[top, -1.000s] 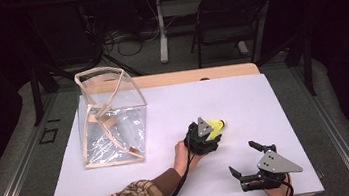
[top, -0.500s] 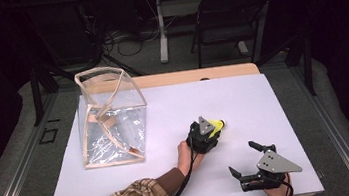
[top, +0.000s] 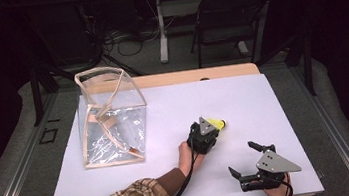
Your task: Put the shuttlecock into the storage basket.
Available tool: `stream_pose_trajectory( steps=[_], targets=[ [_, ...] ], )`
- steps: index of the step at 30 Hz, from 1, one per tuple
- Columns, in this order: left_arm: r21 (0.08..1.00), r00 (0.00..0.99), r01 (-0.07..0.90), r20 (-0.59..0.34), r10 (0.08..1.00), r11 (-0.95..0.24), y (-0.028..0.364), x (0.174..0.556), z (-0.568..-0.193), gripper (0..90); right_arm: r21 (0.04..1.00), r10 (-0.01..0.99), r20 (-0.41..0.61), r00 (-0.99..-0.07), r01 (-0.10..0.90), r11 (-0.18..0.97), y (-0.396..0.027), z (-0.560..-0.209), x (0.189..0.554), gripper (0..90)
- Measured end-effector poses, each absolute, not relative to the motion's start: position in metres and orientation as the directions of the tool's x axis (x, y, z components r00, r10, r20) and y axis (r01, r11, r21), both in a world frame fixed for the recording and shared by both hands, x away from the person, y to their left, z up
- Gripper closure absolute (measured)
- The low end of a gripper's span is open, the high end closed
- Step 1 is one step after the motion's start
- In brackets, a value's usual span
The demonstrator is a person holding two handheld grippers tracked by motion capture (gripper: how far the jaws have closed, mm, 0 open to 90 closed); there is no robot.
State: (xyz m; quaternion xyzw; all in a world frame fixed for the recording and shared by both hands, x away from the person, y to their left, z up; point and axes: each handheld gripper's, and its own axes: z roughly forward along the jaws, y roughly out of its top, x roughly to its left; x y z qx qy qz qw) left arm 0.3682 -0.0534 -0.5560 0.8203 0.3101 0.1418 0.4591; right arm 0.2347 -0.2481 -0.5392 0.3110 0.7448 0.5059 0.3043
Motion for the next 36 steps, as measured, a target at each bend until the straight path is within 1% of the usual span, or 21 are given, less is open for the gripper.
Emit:
stream_pose_trajectory(
  steps=[12,36],
  targets=[
    [0.856,0.775,0.367,-0.066,0.629,-0.363,-0.051,0.367,-0.552,89.9,0.942,0.770,-0.140,-0.622,0.155,0.296,-0.248,-0.539,0.235,0.1],
    [0.880,0.795,0.327,-0.060,0.604,-0.343,-0.046,0.365,-0.538,90.0,0.942,0.773,-0.140,-0.619,0.158,0.297,-0.248,-0.539,0.235,0.1]
  ],
)
